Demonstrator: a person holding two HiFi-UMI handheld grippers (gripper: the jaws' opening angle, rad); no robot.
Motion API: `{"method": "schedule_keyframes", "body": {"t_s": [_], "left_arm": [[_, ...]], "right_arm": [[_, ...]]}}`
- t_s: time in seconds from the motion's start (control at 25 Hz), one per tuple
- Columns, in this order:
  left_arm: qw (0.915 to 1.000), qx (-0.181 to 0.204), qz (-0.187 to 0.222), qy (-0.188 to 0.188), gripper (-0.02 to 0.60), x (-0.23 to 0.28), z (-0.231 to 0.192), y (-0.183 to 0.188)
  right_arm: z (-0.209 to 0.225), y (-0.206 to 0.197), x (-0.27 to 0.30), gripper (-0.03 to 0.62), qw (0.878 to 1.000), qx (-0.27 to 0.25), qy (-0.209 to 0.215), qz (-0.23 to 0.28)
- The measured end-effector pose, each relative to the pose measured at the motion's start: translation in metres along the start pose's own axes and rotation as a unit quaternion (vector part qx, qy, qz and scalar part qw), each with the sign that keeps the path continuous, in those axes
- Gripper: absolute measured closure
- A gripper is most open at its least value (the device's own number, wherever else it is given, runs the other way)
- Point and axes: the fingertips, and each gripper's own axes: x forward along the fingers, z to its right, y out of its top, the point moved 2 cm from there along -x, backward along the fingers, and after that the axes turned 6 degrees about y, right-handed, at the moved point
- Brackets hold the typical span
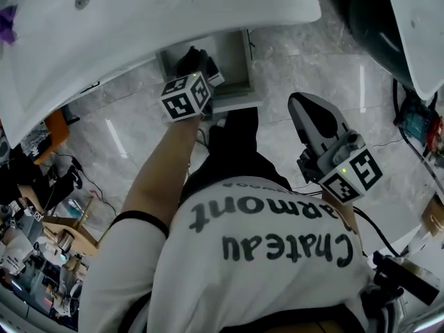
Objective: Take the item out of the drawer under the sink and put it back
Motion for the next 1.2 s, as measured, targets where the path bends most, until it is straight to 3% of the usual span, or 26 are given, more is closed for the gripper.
{"method": "schedule_keyframes", "body": {"t_s": [0.28,0.68,0.92,1.2], "left_arm": [[0.9982,0.038,0.037,-0.027,0.492,-0.042,0.002,0.014],[0.9914,0.059,0.085,-0.081,0.494,-0.091,0.012,0.045],[0.9802,0.114,0.112,-0.117,0.494,-0.142,0.027,0.064],[0.9656,0.146,0.141,-0.162,0.494,-0.194,0.052,0.086]], "right_arm": [[-0.046,-0.001,-0.011,0.582,0.999,-0.037,-0.008,0.007],[-0.094,0.010,-0.012,0.582,0.996,-0.079,-0.010,0.028],[-0.132,0.021,-0.019,0.582,0.992,-0.114,-0.015,0.042],[-0.171,0.043,-0.026,0.582,0.981,-0.181,-0.017,0.065]]}}
